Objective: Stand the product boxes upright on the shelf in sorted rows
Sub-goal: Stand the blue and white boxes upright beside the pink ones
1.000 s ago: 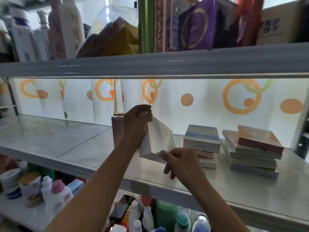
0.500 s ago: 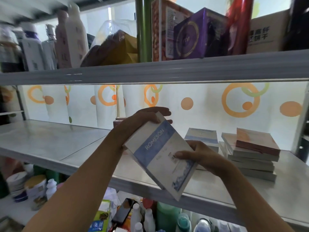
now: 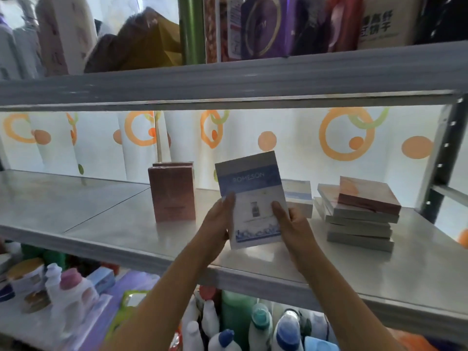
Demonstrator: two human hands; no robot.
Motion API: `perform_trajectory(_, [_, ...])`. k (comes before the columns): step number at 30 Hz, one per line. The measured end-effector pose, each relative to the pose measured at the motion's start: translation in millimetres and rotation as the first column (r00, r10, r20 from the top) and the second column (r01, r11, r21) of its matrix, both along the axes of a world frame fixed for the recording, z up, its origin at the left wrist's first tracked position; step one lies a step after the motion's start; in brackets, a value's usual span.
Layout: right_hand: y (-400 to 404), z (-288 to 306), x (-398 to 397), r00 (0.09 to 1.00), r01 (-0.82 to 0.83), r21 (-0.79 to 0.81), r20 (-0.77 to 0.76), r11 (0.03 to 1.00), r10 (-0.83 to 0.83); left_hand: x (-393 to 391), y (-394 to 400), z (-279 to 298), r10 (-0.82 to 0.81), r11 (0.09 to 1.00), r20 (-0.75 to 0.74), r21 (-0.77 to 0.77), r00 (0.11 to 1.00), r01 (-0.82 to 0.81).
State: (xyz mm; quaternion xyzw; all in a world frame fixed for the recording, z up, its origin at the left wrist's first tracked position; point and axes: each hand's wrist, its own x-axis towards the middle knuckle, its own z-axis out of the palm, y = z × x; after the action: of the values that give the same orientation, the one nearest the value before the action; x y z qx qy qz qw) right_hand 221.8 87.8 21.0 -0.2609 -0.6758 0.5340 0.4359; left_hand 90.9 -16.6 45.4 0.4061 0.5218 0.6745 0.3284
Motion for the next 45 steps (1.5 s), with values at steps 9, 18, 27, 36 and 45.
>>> perform_trajectory(9, [13.7, -12.3, -3.1, 0.999, -0.015, -0.067, 0.04, 0.998, 0.017, -9.8, 7.6, -43.9, 0.135, 0.987, 0.101, 0.072, 0.986, -0.143])
perform_trajectory(18, [13.3, -12.8, -6.1, 0.998, -0.006, -0.081, 0.056, 0.997, 0.01, -5.8, 5.8, -36.8, 0.192, 0.972, 0.046, 0.127, 0.98, -0.196])
perform_trajectory(27, [5.6, -12.8, -3.9, 0.995, 0.0, -0.096, 0.103, 0.995, 0.01, -7.8, 6.0, -40.0, 0.325, 0.941, -0.075, 0.12, 0.943, -0.315])
perform_trajectory(36, [3.3, -4.9, -1.4, 0.995, -0.089, -0.223, 0.019, 0.971, 0.095, -2.3, 6.1, -46.2, 0.524, 0.85, -0.257, 0.221, 0.812, -0.479])
perform_trajectory(45, [-26.7, 9.9, -2.2, 0.975, -0.208, -0.124, 0.048, 0.97, 0.215, 20.1, -22.0, -33.0, 0.398, 0.916, -0.5, 0.172, 0.769, -0.363])
